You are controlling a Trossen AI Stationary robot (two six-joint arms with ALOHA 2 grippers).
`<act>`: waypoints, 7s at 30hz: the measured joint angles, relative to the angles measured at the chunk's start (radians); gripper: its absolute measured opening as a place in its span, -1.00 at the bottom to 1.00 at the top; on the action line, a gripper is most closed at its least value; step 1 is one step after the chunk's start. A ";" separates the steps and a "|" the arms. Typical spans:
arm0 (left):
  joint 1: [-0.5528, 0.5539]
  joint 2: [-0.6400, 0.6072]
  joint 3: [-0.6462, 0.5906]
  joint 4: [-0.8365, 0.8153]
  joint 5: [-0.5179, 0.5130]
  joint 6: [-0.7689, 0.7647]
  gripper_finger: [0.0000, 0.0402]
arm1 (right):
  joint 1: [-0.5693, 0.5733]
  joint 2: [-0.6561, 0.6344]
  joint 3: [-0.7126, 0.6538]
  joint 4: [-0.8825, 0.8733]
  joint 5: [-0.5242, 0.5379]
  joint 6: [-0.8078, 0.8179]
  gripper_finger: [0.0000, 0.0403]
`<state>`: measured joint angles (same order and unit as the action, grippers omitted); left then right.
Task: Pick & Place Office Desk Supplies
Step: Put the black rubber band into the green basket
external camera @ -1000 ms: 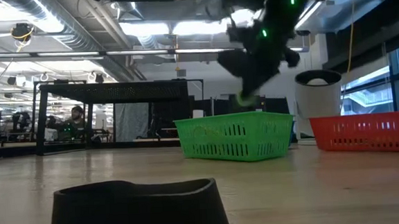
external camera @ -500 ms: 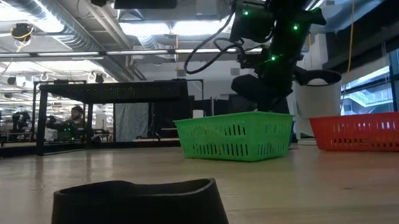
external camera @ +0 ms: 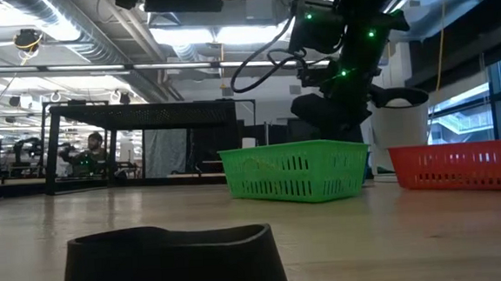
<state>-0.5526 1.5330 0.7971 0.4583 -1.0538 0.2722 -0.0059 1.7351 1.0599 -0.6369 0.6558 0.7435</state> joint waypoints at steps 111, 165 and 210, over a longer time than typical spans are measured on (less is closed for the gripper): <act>-0.016 0.493 0.127 0.036 1.201 -0.129 -0.99 | 0.651 0.001 0.364 -0.352 0.005 0.318 -0.27; 0.066 0.057 0.092 -0.014 0.174 -0.025 -0.98 | 0.721 0.006 0.364 0.054 0.060 -0.019 -0.27; 0.242 0.340 0.135 0.017 0.199 -0.122 -0.38 | 0.716 0.048 0.362 0.046 0.167 -0.205 -0.27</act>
<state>-0.3103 1.8725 0.9320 0.4755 -0.8548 0.1497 0.7105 1.7832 1.4223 -0.5906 0.8230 0.5385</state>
